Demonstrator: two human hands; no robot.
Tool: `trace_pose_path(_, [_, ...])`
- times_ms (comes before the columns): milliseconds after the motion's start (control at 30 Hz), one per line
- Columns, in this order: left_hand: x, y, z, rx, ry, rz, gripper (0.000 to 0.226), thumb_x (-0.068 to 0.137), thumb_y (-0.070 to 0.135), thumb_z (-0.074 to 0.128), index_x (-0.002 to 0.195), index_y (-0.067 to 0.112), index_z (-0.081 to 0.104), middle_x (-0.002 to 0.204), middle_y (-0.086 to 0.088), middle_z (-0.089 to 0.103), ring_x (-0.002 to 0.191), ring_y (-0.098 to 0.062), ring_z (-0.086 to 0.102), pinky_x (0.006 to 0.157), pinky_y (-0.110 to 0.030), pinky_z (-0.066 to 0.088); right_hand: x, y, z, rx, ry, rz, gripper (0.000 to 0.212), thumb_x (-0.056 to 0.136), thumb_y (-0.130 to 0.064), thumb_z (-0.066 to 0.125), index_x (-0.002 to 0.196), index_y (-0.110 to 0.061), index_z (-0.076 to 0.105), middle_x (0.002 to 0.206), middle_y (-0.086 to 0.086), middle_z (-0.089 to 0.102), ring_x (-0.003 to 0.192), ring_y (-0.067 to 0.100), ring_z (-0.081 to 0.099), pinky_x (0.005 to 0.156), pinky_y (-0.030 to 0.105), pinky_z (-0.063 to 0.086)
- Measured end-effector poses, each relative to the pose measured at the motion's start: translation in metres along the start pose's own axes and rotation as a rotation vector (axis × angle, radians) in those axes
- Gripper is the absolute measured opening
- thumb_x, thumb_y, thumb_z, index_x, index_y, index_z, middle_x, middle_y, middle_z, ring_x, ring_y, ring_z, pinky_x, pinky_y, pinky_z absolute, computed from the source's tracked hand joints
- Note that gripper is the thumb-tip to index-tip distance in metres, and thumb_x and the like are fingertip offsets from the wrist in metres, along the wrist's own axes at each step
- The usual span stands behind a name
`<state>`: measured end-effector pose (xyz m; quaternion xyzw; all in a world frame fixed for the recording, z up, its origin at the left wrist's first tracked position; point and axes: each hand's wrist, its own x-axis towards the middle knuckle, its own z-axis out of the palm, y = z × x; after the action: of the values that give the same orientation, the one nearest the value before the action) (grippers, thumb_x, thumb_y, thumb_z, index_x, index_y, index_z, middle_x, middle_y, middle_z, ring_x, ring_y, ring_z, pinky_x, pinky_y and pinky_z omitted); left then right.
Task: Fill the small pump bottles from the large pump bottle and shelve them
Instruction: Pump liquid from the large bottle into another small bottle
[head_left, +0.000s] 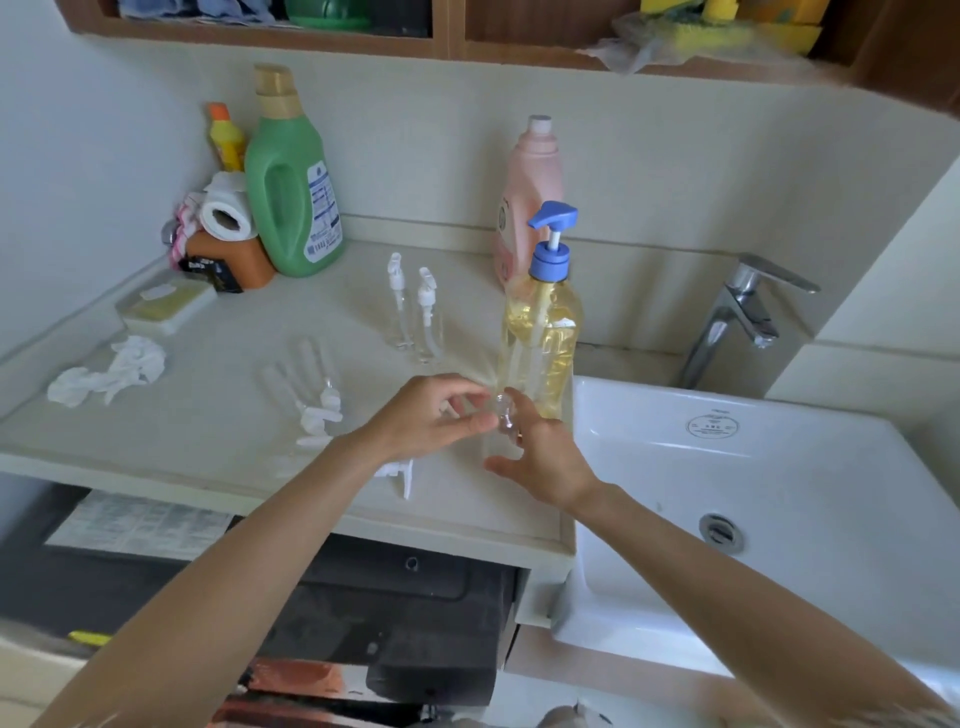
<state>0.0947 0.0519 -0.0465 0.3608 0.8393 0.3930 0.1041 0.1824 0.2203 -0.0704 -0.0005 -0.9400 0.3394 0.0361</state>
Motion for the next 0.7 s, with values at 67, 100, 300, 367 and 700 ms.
trace_pose_path(67, [-0.004, -0.001, 0.012, 0.005, 0.022, -0.027, 0.06, 0.071, 0.058, 0.073, 0.119, 0.022, 0.064, 0.103, 0.02, 0.063, 0.088, 0.004, 0.056, 0.07, -0.006, 0.038, -0.001, 0.001, -0.004, -0.028, -0.091, -0.029, 0.09, 0.086, -0.022, 0.072, 0.152, -0.008, 0.014, 0.13, 0.008, 0.057, 0.116, 0.025, 0.056, 0.092, 0.021, 0.039])
trace_pose_path(100, [-0.005, -0.003, 0.018, 0.005, 0.029, -0.032, 0.062, 0.069, 0.06, 0.074, 0.119, 0.024, 0.063, 0.104, 0.021, 0.062, 0.088, 0.005, 0.056, 0.071, -0.007, 0.038, -0.001, 0.004, -0.005, -0.037, -0.123, -0.036, 0.087, 0.087, -0.021, 0.071, 0.152, -0.007, 0.014, 0.13, 0.009, 0.057, 0.116, 0.025, 0.055, 0.094, 0.022, 0.04])
trace_pose_path(300, [-0.006, -0.005, 0.036, -0.091, 0.072, -0.143, 0.035, 0.075, 0.034, 0.079, 0.105, 0.037, 0.063, 0.105, 0.017, 0.065, 0.096, 0.0, 0.058, 0.081, -0.02, 0.046, 0.005, 0.021, -0.034, -0.052, -0.138, -0.153, 0.038, 0.088, -0.008, 0.064, 0.125, -0.009, 0.057, 0.105, 0.002, 0.068, 0.088, 0.011, 0.062, 0.09, 0.025, 0.05])
trace_pose_path(367, [-0.004, -0.001, 0.034, -0.149, 0.128, -0.165, 0.032, 0.074, 0.033, 0.076, 0.103, 0.034, 0.065, 0.102, 0.014, 0.068, 0.098, 0.0, 0.061, 0.088, -0.024, 0.047, 0.008, 0.012, -0.059, 0.065, 0.018, -0.211, 0.029, 0.089, -0.002, 0.058, 0.115, -0.008, 0.067, 0.098, 0.001, 0.072, 0.083, 0.004, 0.064, 0.08, 0.011, 0.048])
trace_pose_path(700, [0.036, 0.065, -0.01, -0.298, 0.467, -0.076, 0.03, 0.081, 0.042, 0.07, 0.11, 0.042, 0.06, 0.1, 0.019, 0.063, 0.097, -0.012, 0.065, 0.087, -0.029, 0.05, 0.101, -0.035, -0.154, 0.125, 0.694, -0.585, 0.031, 0.086, -0.012, 0.047, 0.107, -0.005, 0.069, 0.114, 0.009, 0.065, 0.109, 0.026, 0.058, 0.095, 0.022, 0.039])
